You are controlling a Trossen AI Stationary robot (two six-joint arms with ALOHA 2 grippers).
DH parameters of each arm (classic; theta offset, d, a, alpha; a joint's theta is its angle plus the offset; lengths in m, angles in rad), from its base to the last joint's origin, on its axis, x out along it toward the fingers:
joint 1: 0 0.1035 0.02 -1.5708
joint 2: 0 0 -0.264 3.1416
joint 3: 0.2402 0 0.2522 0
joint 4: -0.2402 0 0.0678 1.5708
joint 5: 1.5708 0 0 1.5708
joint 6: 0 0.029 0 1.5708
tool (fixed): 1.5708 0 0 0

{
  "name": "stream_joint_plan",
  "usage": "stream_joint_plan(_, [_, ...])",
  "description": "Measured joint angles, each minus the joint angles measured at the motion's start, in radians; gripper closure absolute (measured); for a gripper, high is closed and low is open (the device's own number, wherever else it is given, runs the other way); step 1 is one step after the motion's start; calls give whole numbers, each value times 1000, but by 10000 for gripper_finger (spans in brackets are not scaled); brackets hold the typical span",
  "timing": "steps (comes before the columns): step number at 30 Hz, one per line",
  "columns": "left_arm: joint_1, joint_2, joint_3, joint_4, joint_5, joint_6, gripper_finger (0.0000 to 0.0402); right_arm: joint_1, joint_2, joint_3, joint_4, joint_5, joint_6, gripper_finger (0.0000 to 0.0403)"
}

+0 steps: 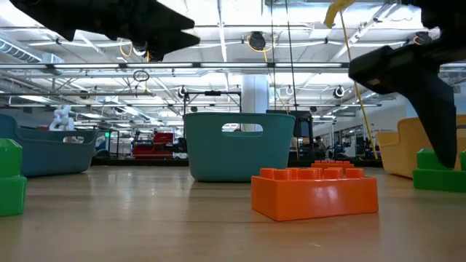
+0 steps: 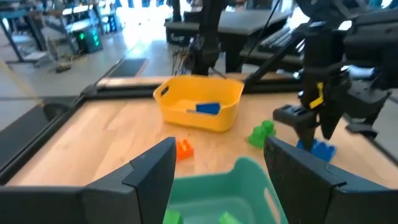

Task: Sort & place blocks by color
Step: Put the blue game piece into the yellow bin

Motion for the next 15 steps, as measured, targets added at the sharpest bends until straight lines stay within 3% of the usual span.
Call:
stream_joint_plan(9, [0,0,0,-24,-28,-16,158,25,29,0,-24,72,-27,149])
stream_joint_plan(15, [0,0,0,-24,-28,-18,158,30,33,-1,-33,136,-32,200])
